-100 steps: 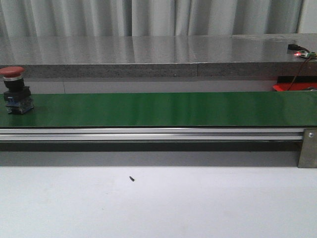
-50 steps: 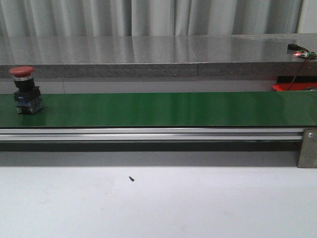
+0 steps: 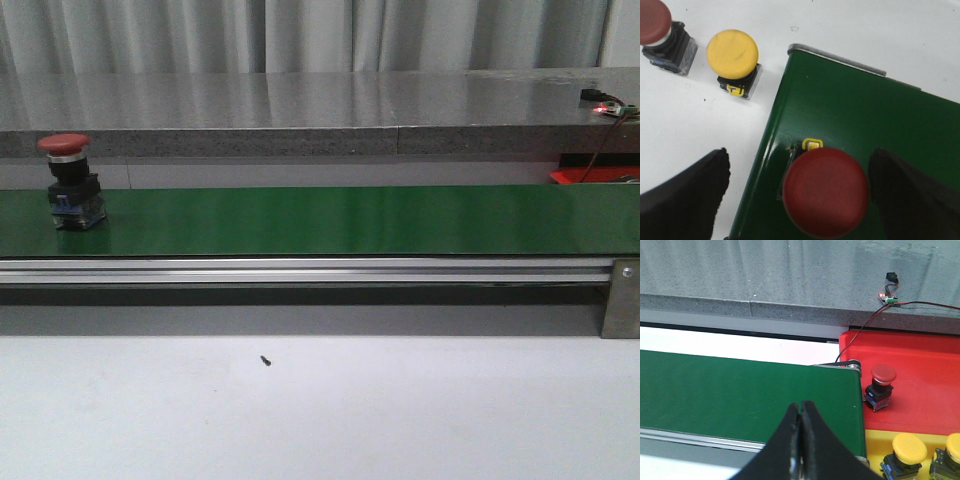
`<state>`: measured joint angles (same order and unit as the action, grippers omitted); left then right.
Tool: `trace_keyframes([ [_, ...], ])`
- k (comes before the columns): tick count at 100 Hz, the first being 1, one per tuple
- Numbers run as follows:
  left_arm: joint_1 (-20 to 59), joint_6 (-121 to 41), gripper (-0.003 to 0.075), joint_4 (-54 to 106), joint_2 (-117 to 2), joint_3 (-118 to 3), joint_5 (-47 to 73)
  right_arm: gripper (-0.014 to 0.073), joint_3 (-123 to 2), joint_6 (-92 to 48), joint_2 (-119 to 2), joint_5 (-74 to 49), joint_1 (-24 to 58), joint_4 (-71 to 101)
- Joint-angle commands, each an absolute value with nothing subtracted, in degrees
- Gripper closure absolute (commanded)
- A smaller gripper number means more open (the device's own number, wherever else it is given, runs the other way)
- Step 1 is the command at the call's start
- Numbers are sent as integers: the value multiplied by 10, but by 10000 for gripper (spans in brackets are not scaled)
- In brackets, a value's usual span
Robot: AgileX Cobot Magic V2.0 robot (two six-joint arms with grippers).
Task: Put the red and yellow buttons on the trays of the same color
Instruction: 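Set the second red button on the belt and release it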
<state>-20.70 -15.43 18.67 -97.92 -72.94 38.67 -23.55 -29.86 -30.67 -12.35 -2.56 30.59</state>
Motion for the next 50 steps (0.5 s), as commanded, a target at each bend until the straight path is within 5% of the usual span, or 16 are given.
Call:
trace_keyframes([
  [1,-202,-159,144,206,-934,-744,379,652,-250,-302,-307,-88,-26,313],
  [16,-202,-159,155,214,-901,-744,398,652,-250,-302,-307,-88,-26,313],
  [26,-196,-160,230,214,-877,-744,421,652,-250,-302,-307,-88,-26,313],
  [50,-148,-160,713,214,-823,-734,440,652,-250,-302,-307,-88,-26,313],
])
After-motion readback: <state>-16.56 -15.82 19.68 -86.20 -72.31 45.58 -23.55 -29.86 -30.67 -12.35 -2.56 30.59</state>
